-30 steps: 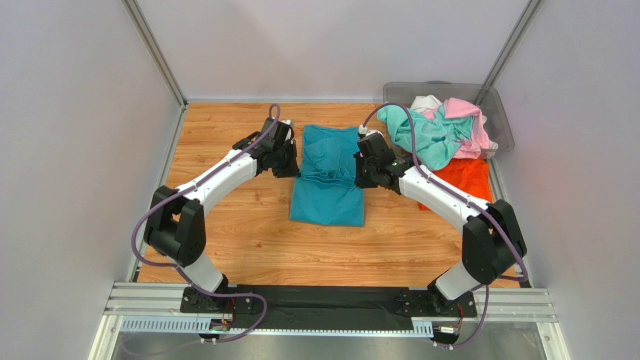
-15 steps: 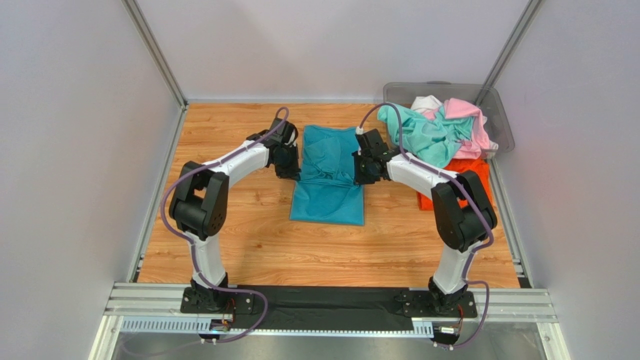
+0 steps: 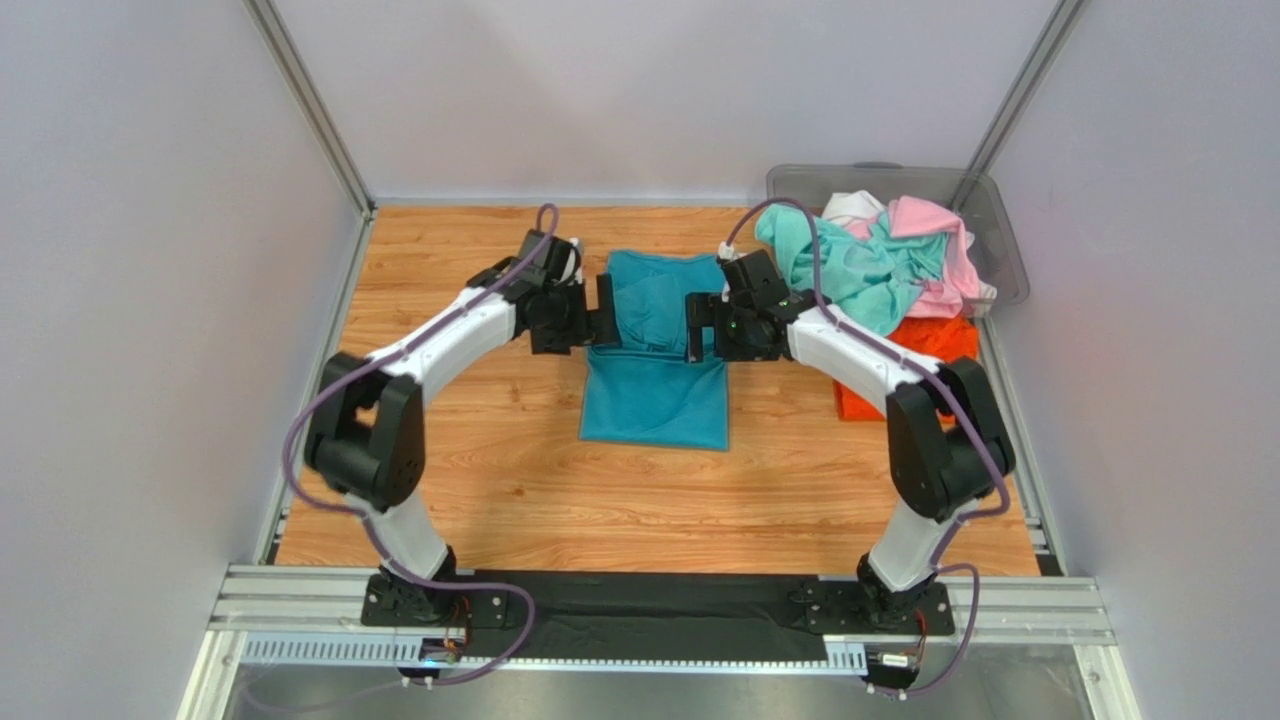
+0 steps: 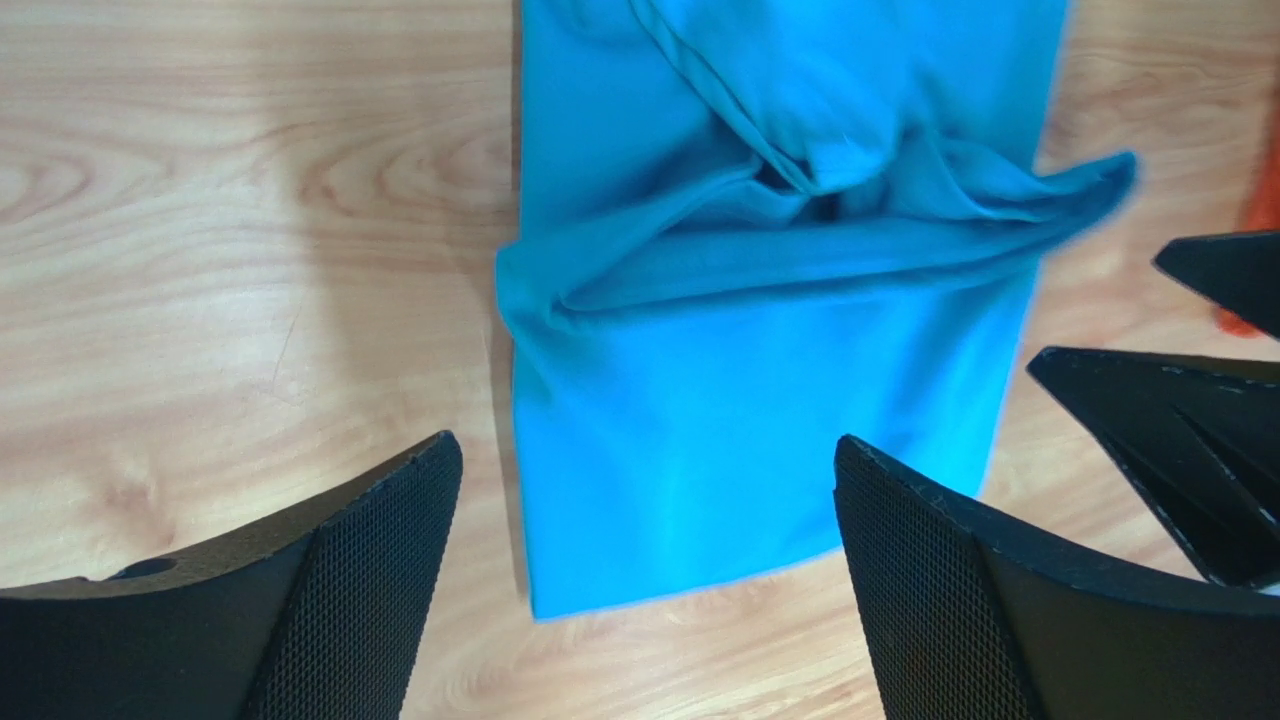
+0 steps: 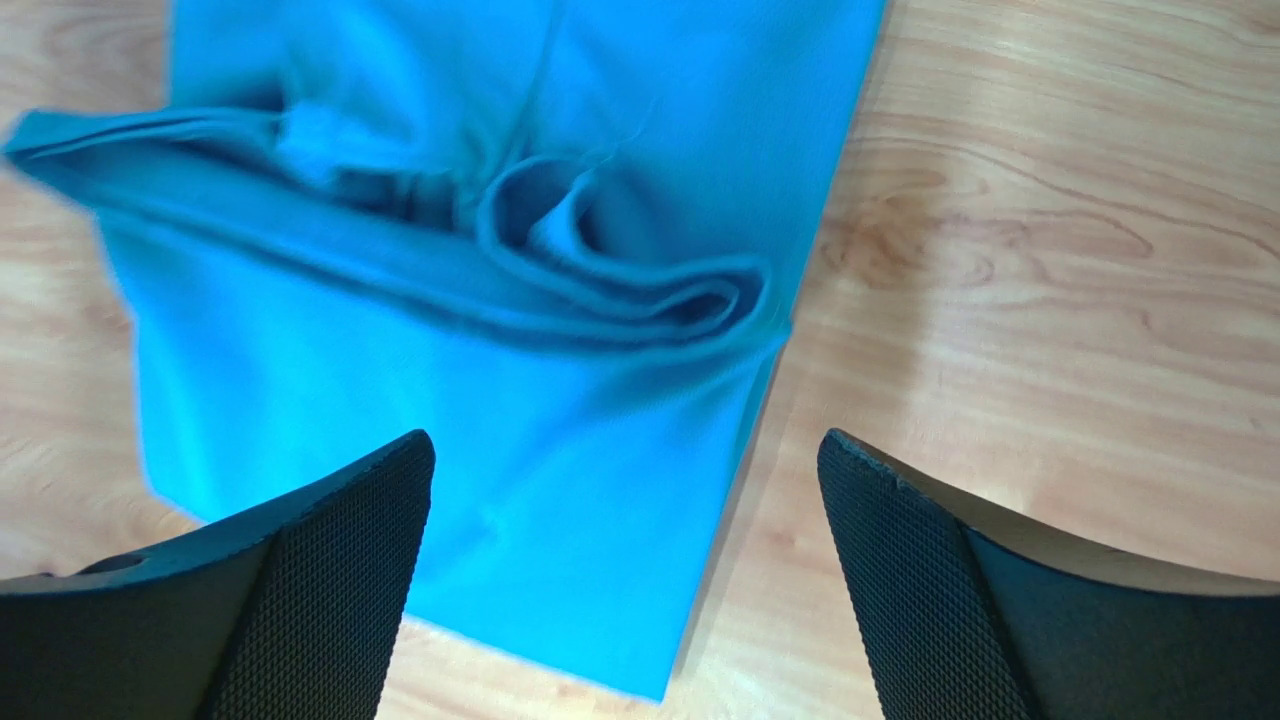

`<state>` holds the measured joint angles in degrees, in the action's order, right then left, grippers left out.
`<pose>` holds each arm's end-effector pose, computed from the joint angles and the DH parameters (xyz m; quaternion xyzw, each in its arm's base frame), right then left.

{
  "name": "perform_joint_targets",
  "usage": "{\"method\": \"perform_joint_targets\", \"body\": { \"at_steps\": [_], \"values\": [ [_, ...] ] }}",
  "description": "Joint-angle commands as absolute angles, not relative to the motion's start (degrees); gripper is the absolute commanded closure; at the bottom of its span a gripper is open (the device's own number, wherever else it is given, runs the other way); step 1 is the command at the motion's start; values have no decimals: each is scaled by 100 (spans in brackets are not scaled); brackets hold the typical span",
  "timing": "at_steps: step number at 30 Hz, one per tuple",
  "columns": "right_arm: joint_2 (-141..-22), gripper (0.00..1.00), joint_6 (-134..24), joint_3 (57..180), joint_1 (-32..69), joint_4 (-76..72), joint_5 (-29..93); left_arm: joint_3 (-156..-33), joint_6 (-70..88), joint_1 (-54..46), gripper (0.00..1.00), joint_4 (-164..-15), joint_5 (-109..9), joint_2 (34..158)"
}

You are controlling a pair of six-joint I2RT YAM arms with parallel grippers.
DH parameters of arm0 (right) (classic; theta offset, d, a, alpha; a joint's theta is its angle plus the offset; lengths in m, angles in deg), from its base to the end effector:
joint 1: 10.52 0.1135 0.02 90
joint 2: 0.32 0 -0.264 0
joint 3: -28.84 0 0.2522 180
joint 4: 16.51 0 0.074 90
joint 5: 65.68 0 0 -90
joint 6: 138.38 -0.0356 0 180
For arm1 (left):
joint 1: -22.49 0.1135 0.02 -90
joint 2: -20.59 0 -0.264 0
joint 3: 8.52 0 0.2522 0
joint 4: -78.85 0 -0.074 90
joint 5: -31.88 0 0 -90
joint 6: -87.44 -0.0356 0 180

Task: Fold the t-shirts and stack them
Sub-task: Fold the tshirt

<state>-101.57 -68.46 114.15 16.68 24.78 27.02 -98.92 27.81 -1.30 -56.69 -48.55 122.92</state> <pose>0.3313 0.1721 0.2110 -0.0662 0.9569 0.1338 0.2493 0.3485 -0.1601 0.2284 -0.0307 0.9538 -0.2023 0.2202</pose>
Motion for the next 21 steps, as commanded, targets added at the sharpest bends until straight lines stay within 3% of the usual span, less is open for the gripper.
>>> {"method": "perform_joint_targets", "body": {
  "at_steps": [1,10,15,21],
  "values": [
    [-9166,0,-6877,11135,2006,2581,2714,-9281,2820,-115,0,-5698,-4871,11081],
    [-8776,0,-7088,10588,2938,2326,2732,-6504,3312,-124,0,-5777,-4924,7837],
    [-9584,0,-7229,11017,3106,2028,2784,-5288,3883,-124,0,-5628,-4757,6115],
    [-10788,0,-7115,12132,3088,1992,2591,-4637,4112,-124,0,-5399,-5108,5268]
  ]
}}
